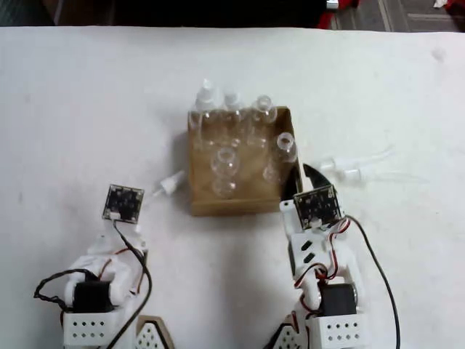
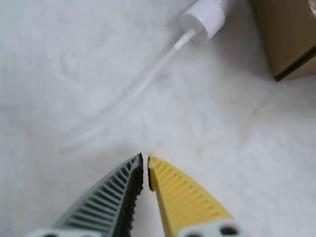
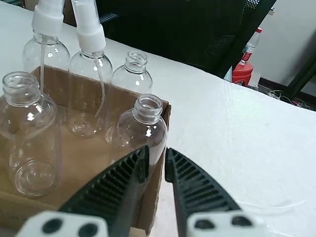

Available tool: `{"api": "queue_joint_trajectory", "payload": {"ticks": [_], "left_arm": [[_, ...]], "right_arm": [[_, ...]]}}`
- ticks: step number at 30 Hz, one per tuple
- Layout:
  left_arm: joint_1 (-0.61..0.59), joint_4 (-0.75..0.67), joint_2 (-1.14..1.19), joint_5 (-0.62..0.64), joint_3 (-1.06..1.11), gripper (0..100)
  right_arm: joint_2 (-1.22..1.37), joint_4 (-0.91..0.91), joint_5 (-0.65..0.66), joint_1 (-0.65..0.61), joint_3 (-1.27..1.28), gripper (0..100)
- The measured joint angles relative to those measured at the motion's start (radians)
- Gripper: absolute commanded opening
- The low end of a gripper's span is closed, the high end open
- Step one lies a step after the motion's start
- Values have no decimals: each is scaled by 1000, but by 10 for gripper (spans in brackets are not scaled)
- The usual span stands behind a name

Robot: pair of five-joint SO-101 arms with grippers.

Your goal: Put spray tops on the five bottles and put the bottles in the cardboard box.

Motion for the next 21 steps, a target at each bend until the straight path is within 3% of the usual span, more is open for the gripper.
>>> {"api": "queue_joint_trajectory", "payload": {"ticks": [8, 14, 21], "left_arm": [[-23, -64, 0, 0, -25, 21], [-141, -75, -6, 0, -315, 21], [-160, -74, -26, -52, -529, 21]], "right_arm": [[0, 0, 0, 0, 0, 49], [0, 0, 0, 0, 0, 49], [0, 0, 0, 0, 0, 49]]}}
